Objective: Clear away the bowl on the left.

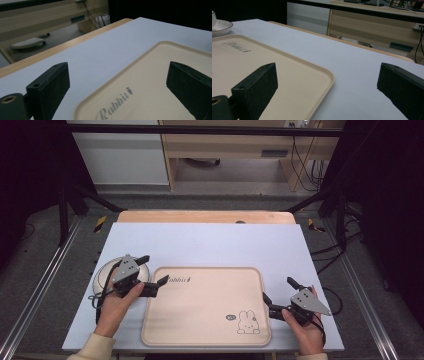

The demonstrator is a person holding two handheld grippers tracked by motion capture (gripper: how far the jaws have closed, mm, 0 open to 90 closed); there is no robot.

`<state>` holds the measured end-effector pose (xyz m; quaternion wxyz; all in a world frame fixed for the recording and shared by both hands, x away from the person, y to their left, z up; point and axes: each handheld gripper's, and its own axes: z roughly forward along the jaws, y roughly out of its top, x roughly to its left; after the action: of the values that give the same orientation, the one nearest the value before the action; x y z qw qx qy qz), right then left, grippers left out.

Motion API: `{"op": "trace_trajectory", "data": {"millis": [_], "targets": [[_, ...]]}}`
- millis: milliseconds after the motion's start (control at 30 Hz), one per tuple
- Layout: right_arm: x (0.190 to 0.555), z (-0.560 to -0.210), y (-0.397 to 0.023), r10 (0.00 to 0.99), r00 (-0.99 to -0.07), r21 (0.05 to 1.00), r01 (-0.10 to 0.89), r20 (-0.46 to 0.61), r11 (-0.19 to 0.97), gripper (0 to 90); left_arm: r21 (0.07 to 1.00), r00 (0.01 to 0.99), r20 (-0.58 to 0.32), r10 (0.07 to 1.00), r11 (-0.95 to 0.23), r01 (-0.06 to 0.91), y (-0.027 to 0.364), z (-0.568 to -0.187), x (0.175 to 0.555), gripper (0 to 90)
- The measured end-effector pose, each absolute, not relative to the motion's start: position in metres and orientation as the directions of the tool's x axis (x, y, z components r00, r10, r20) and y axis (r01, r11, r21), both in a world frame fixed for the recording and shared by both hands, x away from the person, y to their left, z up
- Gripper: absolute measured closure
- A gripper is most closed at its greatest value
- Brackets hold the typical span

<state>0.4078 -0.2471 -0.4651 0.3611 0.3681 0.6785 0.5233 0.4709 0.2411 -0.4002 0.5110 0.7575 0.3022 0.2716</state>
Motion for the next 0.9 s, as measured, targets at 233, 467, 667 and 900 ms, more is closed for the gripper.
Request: {"op": "trace_trajectory", "data": {"millis": [233,467,667,900], "targets": [[0.404,-0.465,-0.245,0.880,-0.465,0.977,0.126,-0.097,0.174,3.5,0.942,0.547,0.076,0.834,-0.240,0.236,0.289,-0.394,0.477,5.4],[0.405,-0.465,-0.245,0.878,-0.467,0.977,0.121,-0.101,0.177,3.5,0.941,0.431,0.035,0.902,-0.175,0.291,0.324,-0.397,0.480,5.7],[0.406,-0.465,-0.244,0.878,-0.468,0.976,0.122,-0.103,0.180,3.2,0.930,0.336,-0.036,0.941,-0.091,0.356,0.347,-0.405,0.482,6.1],[0.406,-0.465,-0.243,0.875,-0.472,0.975,0.122,-0.106,0.184,3.2,0.918,0.307,-0.029,0.951,-0.097,0.384,0.359,-0.407,0.482,4.9]]}}
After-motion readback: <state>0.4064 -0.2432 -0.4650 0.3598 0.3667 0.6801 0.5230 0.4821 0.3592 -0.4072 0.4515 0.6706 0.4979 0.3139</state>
